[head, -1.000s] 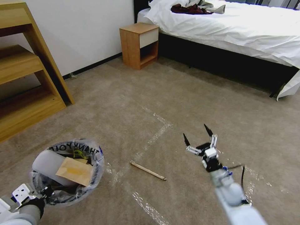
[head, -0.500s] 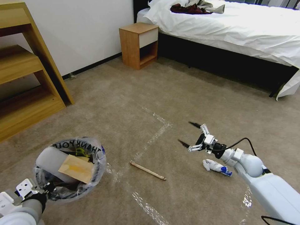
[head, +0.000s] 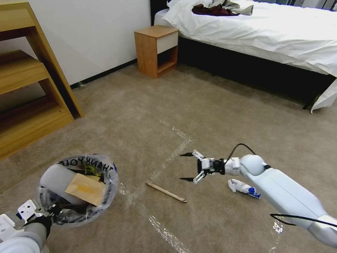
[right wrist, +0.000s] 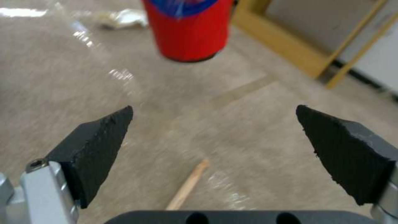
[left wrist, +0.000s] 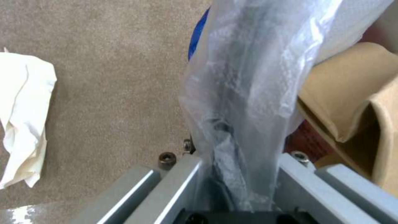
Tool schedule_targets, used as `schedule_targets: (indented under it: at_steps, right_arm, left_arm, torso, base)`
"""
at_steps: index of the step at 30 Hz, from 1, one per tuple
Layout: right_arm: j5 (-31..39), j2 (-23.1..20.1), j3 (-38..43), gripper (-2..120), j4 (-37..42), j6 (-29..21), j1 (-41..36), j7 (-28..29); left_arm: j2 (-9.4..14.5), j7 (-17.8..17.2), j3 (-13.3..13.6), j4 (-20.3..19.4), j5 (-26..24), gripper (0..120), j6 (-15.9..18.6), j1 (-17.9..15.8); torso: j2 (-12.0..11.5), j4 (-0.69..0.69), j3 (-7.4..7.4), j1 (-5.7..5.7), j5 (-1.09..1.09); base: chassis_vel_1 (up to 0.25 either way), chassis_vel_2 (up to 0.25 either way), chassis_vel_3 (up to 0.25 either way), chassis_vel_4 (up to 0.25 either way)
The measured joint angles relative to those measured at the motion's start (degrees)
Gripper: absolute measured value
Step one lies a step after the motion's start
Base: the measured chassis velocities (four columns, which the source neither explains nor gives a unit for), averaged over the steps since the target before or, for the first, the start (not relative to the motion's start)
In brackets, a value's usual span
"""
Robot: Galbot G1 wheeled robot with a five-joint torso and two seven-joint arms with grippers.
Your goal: Pick up the trash bin and place the garbage on the floor into it.
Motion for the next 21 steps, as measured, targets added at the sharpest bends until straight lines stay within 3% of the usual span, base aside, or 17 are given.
schedule_targets:
  at_steps: [13, 21]
  right_arm:
    - [-5.08, 7.49, -7.15, 100, -11.14, 2.25, 2.69, -2.52]
    - [-5.16, 12.8, -7.85, 100, -15.16, 2.78, 2.71, 0.56]
  left_arm:
    - [-1.17, -0.17, 0.26, 0.37, 1.25, 0, 0.03, 0.19]
    - [-1.91, -0.02, 0.85, 0.75, 2.36, 0, 0.04, 0.08]
  torso:
    - [0.0, -0.01, 0.0, 0.0, 0.0]
    - [0.0, 0.0, 0.0, 0.0, 0.0]
  base:
    - [0.0, 0.0, 0.0, 0.0]
    - [0.0, 0.0, 0.0, 0.0]
